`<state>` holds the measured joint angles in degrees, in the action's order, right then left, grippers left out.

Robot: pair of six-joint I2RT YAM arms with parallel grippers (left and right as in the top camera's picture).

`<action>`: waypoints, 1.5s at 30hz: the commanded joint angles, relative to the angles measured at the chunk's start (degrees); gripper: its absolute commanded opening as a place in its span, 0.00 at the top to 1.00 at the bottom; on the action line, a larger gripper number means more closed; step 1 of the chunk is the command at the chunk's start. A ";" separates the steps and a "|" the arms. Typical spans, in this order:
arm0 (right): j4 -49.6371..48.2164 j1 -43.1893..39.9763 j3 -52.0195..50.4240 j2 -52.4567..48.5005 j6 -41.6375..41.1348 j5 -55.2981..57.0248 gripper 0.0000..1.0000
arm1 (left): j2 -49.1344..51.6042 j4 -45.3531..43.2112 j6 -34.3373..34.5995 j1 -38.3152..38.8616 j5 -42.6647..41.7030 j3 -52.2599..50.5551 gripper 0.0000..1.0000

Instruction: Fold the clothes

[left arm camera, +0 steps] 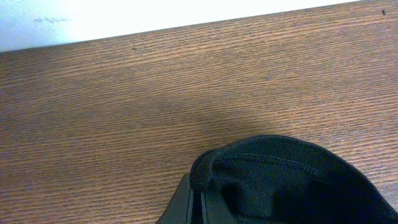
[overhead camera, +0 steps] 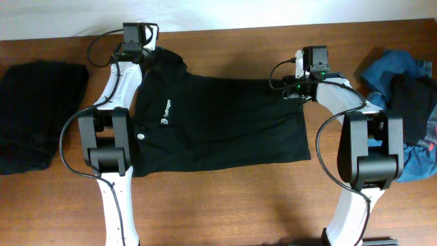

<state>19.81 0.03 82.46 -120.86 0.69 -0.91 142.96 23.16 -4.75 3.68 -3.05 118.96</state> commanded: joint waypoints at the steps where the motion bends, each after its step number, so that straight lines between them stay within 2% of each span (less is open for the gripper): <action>1: -1.60 -0.15 0.04 -0.90 0.59 0.94 0.31 | -0.37 0.11 -0.09 -0.11 -0.22 1.22 0.99; 14: -4.44 -0.15 0.04 -3.10 0.52 0.94 0.35 | -0.37 0.09 -0.09 -0.11 -0.20 1.22 0.98; 16: -4.46 -0.17 0.04 -3.50 0.52 0.98 0.35 | -0.37 0.09 -0.09 -0.11 -0.20 1.22 0.94; 29: -6.56 -0.15 0.04 -6.38 0.50 1.57 0.36 | -0.37 0.11 -0.09 -0.11 -0.20 1.22 0.90; 31: -6.58 -0.15 0.04 -6.38 0.52 1.57 0.47 | -0.37 0.11 -0.09 -0.11 -0.22 1.22 0.91; 34: -6.62 -0.15 0.07 -6.38 0.52 1.55 0.66 | -0.37 0.11 -0.09 -0.11 -0.20 1.22 1.00; 37: -6.56 -0.15 0.07 -6.38 0.52 1.57 0.80 | -0.37 0.50 -0.09 -0.11 -0.20 1.22 0.99; 45: -6.84 -0.15 0.20 -6.14 0.55 1.57 0.82 | -0.81 0.72 -0.09 -0.11 -0.20 1.22 1.00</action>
<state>12.99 0.08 82.48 -125.14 1.39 -0.51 142.96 23.81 -4.91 3.68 -3.05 118.96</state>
